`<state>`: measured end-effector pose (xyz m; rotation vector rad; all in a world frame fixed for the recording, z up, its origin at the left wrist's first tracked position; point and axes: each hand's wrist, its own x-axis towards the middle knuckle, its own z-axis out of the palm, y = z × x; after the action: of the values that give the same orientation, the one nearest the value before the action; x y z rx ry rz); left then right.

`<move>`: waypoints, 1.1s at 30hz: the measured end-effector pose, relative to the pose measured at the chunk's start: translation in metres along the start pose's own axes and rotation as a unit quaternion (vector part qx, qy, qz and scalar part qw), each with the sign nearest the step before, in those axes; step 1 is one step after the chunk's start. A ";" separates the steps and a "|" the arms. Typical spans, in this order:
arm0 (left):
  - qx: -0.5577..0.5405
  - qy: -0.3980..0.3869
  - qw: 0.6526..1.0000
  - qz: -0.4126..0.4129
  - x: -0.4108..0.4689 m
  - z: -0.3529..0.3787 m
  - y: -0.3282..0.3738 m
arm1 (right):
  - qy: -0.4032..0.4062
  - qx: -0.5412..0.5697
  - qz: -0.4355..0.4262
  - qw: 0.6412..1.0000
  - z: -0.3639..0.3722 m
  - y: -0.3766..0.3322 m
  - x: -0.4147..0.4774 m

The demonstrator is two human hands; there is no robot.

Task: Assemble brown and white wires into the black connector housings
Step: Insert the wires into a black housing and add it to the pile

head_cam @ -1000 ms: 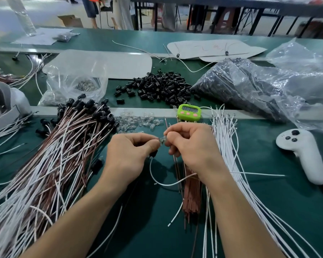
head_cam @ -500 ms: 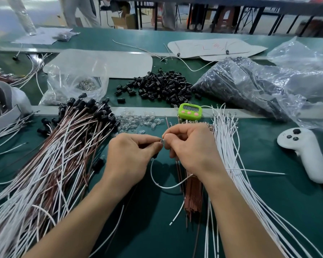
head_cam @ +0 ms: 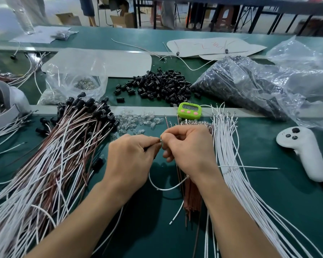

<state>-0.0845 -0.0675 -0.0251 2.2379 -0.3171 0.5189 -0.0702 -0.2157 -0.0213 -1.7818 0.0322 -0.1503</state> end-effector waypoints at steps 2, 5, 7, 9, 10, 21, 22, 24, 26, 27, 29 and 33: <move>0.019 0.001 1.000 0.007 -0.001 0.000 0.001 | 0.005 -0.005 -0.006 1.000 0.001 0.000 -0.001; 0.063 0.015 0.998 0.026 -0.003 0.001 0.002 | 0.016 -0.024 -0.020 0.999 0.003 -0.001 -0.003; 0.062 0.026 0.998 0.012 -0.003 0.001 0.003 | 0.016 -0.024 -0.023 0.999 0.003 -0.002 -0.004; -0.014 0.017 0.998 -0.052 -0.001 0.001 0.003 | 0.006 -0.003 -0.020 1.000 0.003 -0.003 -0.003; -0.053 0.006 0.994 -0.094 0.000 0.001 0.002 | -0.003 0.005 -0.019 1.000 0.002 -0.003 -0.002; -0.318 0.018 0.895 -0.311 0.016 0.001 -0.003 | -0.089 -0.054 0.019 0.994 0.002 0.000 0.001; -0.323 0.019 0.893 -0.314 0.016 0.001 -0.004 | -0.098 -0.062 0.020 0.993 0.003 -0.001 -0.001; -0.328 0.019 0.890 -0.316 0.015 0.000 -0.004 | -0.102 -0.049 0.027 0.993 0.003 -0.001 -0.002; -0.333 0.019 0.889 -0.315 0.015 0.000 -0.002 | -0.092 -0.022 0.032 0.995 0.003 -0.002 -0.001; -0.337 0.017 0.887 -0.314 0.015 -0.001 -0.002 | -0.086 -0.006 0.034 0.996 0.002 -0.003 -0.002; -0.348 0.007 0.883 -0.315 0.016 -0.003 0.000 | -0.086 0.032 0.039 0.995 0.002 -0.004 -0.001; -0.369 -0.006 0.873 -0.319 0.018 -0.005 0.002 | -0.091 0.098 0.048 0.990 0.002 -0.006 -0.001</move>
<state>-0.0714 -0.0658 -0.0123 1.4612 0.2090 0.0003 -0.0710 -0.2125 -0.0154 -1.5877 -0.0281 0.0767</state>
